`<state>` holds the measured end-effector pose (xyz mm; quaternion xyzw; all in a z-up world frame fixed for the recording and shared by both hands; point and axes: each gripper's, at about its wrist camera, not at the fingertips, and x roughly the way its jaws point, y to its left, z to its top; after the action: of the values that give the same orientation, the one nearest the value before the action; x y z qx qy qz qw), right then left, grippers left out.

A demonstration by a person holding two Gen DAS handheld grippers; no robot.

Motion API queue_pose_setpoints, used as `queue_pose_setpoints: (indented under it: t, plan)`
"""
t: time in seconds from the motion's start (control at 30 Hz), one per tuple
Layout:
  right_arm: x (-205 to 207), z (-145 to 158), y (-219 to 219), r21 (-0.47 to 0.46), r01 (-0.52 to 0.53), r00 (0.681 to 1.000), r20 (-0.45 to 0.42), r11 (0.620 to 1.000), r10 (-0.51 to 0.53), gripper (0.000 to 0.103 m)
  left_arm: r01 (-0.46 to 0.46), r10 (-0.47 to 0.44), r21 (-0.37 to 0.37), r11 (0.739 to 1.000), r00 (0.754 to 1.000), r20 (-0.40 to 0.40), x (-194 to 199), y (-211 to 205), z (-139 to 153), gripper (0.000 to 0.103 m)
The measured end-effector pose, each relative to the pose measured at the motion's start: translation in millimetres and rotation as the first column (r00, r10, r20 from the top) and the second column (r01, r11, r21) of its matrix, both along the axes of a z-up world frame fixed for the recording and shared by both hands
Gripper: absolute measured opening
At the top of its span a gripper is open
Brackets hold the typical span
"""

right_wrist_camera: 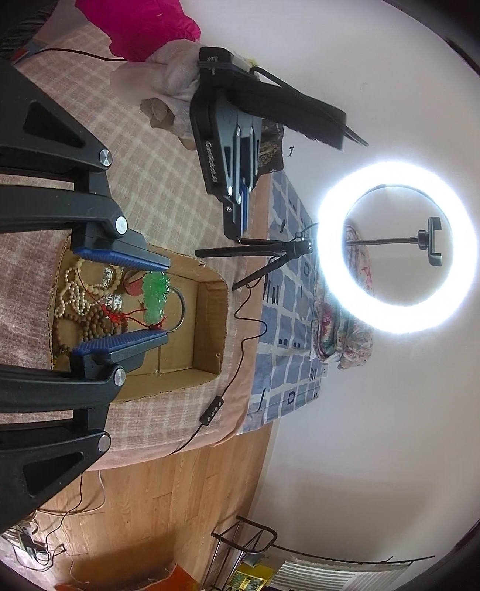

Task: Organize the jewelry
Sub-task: 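Carry the earring with left gripper while right gripper carries the jade pendant over the box, then open right gripper to drop the jade pendant while left gripper releases the earring into the box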

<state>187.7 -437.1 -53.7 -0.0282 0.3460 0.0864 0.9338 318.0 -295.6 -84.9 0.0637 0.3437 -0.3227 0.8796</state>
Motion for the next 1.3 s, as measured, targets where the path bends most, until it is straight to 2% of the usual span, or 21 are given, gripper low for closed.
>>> queue_pose_setpoints:
  t: [0.17, 0.43, 0.8, 0.83, 0.87, 0.9, 0.93, 0.97, 1.0, 1.07, 1.17, 1.3]
  plan:
    - [3.8, -12.9, -6.5, 0.007, 0.017, 1.0, -0.026, 1.0, -0.017, 0.033, -0.012, 0.012, 0.006, 1.0, 1.0, -0.014, 9.6, -15.4, -10.8, 0.006]
    - [14.7, -36.5, -23.8, 0.03, 0.113, 0.99, -0.088, 0.993, -0.11, 0.033, -0.045, 0.046, 0.015, 0.999, 0.998, -0.03, 17.8, -25.1, -26.8, 0.006]
    - [19.8, -49.8, -28.7, 0.039, 0.181, 0.976, -0.132, 0.983, -0.174, 0.034, -0.046, 0.047, 0.027, 0.999, 0.999, -0.013, 12.6, -33.2, -26.6, 0.006]
    - [19.6, -49.8, -28.3, 0.037, 0.183, 0.975, -0.131, 0.982, -0.177, 0.034, -0.046, 0.047, 0.031, 0.998, 0.999, -0.011, 11.5, -34.1, -25.3, 0.006]
    - [19.1, -49.4, -28.2, 0.036, 0.185, 0.975, -0.132, 0.982, -0.179, 0.039, -0.046, 0.046, 0.035, 0.998, 0.999, -0.011, 11.2, -35.1, -24.8, 0.007]
    - [18.6, -48.9, -27.8, 0.034, 0.19, 0.974, -0.131, 0.981, -0.184, 0.045, -0.044, 0.044, 0.036, 0.998, 0.999, -0.011, 10.7, -35.4, -24.2, 0.013]
    - [17.5, -48.5, -27.5, 0.033, 0.195, 0.974, -0.127, 0.98, -0.19, 0.058, -0.04, 0.041, 0.034, 0.999, 0.999, -0.011, 9.9, -35.4, -23.2, 0.02]
    - [15.8, -47.1, -27.7, 0.034, 0.201, 0.973, -0.119, 0.979, -0.196, 0.068, -0.04, 0.04, 0.03, 0.999, 0.999, -0.007, 8.8, -35.3, -22.0, 0.039]
    - [13.9, -45.8, -27.6, 0.035, 0.205, 0.973, -0.112, 0.978, -0.2, 0.071, -0.043, 0.043, 0.026, 0.999, 0.999, -0.001, 7.7, -34.8, -20.7, 0.057]
    - [11.2, -44.1, -26.8, 0.037, 0.209, 0.973, -0.11, 0.977, -0.204, 0.078, -0.06, 0.06, 0.015, 0.998, 0.998, 0.017, 4.5, -32.6, -17.0, 0.069]
    - [6.9, -43.0, -24.9, 0.033, 0.219, 0.971, -0.109, 0.975, -0.214, 0.085, -0.064, 0.064, 0.013, 0.998, 0.998, 0.017, 1.3, -30.8, -12.6, 0.069]
    - [0.5, -37.5, -23.0, 0.031, 0.234, 0.967, -0.11, 0.972, -0.23, 0.086, -0.069, 0.068, 0.021, 0.997, 0.997, 0.024, -5.8, -26.2, -3.3, 0.069]
